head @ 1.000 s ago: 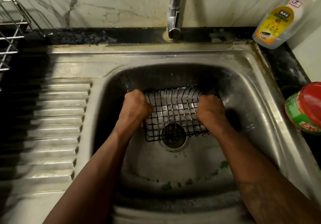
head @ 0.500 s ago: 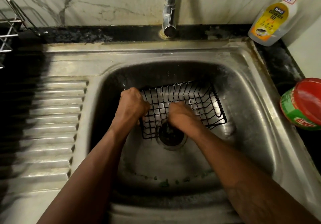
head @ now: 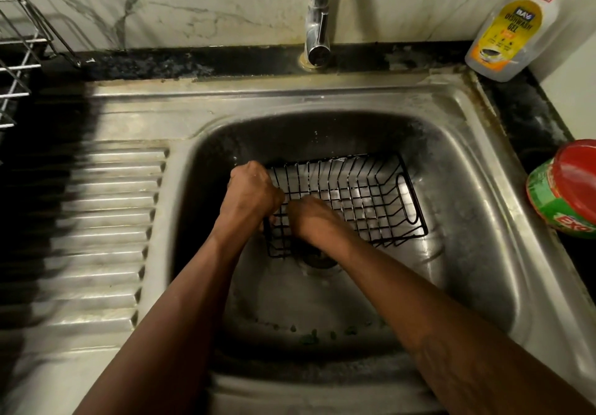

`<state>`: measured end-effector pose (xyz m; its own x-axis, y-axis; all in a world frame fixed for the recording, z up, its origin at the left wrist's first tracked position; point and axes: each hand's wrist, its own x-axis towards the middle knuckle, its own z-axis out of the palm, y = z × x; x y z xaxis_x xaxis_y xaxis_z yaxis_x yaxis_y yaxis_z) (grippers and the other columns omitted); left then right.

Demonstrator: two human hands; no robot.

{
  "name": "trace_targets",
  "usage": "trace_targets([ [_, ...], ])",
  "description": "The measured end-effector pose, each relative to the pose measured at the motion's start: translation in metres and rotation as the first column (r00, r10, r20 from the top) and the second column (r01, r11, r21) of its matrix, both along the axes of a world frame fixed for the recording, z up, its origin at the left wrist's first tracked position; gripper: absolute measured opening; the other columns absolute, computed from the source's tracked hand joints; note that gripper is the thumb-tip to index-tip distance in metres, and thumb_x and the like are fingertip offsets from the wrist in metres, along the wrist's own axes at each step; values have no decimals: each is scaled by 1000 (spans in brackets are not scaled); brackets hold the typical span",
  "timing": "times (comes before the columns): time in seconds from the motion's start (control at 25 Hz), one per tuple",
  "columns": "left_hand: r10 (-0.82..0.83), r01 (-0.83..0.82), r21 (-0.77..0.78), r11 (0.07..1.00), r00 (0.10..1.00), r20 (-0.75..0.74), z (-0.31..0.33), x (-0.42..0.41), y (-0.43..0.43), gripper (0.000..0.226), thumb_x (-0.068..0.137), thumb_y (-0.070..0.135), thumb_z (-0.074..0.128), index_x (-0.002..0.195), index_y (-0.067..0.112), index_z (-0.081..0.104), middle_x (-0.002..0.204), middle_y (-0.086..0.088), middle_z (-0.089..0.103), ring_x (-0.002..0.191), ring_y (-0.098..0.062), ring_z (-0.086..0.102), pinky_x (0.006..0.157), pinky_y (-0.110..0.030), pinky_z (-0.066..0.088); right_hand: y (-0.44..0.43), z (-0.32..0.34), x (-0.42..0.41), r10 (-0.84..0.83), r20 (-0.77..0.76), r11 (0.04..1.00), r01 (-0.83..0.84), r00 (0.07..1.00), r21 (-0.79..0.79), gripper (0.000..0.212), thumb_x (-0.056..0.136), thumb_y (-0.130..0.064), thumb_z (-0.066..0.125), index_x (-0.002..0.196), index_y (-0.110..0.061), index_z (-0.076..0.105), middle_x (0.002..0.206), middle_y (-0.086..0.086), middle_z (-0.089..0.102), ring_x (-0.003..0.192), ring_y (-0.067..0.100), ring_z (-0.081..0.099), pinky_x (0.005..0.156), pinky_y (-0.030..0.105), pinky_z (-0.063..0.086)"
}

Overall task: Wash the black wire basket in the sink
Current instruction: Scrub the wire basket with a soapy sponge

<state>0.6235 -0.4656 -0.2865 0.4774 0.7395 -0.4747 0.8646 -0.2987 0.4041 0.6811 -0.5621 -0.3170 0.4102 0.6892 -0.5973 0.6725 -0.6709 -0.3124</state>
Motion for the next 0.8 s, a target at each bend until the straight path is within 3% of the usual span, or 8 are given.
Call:
trace_targets([
  [0.08, -38, 38, 92, 995, 999, -6, 3, 0, -1, 30, 95, 12, 61, 66, 8, 57, 61, -2, 56, 78, -24, 73, 67, -25, 54, 12, -1, -12, -120, -180, 991, 128, 976, 33, 34, 91, -19, 71, 123, -10, 63, 113, 8, 64, 97, 24, 64, 78, 32, 53],
  [0.12, -49, 50, 104, 993, 999, -8, 3, 1, 0, 25, 94, 14, 61, 71, 7, 62, 62, -2, 57, 78, -23, 73, 69, -25, 56, 15, -5, -12, -135, -200, 988, 146, 970, 44, 36, 89, -22, 74, 122, -12, 64, 117, 7, 64, 99, 24, 64, 79, 32, 54],
  [0.24, 5, -5, 15, 1000, 1000, 6, -5, -1, 3, 18, 93, 10, 61, 85, -1, 74, 41, 1, 60, 37, -9, 62, 37, -15, 45, 9, -20, 3, -174, -95, 983, 179, 980, 49, 18, 87, -16, 75, 101, -18, 63, 111, 4, 61, 99, 24, 63, 80, 33, 54],
  [0.32, 18, -18, -23, 1000, 1000, 0, -5, -4, 3, 21, 93, 8, 60, 75, 4, 71, 37, -2, 59, 31, -10, 58, 33, -14, 43, -3, -20, 23, -229, 6, 973, 229, 973, 34, 23, 89, -8, 71, 82, -23, 55, 97, 5, 56, 84, 21, 59, 70, 30, 48],
  [0.44, 31, -29, -50, 998, 999, 39, -6, -4, 3, 27, 92, 8, 61, 66, 7, 63, 60, -10, 72, 38, -15, 64, 41, -21, 54, -30, -11, 55, -257, 197, 961, 271, 946, -49, 14, 89, -1, 67, 96, -10, 59, 91, 5, 48, 69, 18, 49, 66, 28, 42],
  [0.52, 42, -40, -68, 997, 999, 24, -7, -5, 3, 27, 94, 6, 62, 67, 4, 65, 61, -10, 74, 35, -14, 63, 36, -20, 49, -44, -4, 72, -242, 330, 960, 275, 912, -56, 22, 89, -3, 66, 110, -5, 64, 107, 10, 61, 90, 25, 61, 72, 30, 45],
  [0.6, 49, -48, -61, 997, 998, 29, -6, -6, 3, 23, 94, 7, 62, 72, 3, 64, 62, -10, 74, 40, -16, 66, 42, -24, 55, -49, 0, 81, -245, 423, 955, 293, 872, -50, 28, 90, -5, 65, 117, -7, 66, 119, 13, 64, 109, 29, 64, 79, 35, 52],
  [0.8, -10, 7, 51, 999, 998, 61, -13, -12, 6, 16, 85, 9, 67, 70, 3, 66, 67, -12, 73, 59, -26, 72, 61, -37, 64, -46, -4, 80, -239, 512, 968, 244, 825, 57, 24, 91, -1, 64, 114, -9, 66, 117, 14, 66, 110, 31, 64, 81, 36, 54],
])
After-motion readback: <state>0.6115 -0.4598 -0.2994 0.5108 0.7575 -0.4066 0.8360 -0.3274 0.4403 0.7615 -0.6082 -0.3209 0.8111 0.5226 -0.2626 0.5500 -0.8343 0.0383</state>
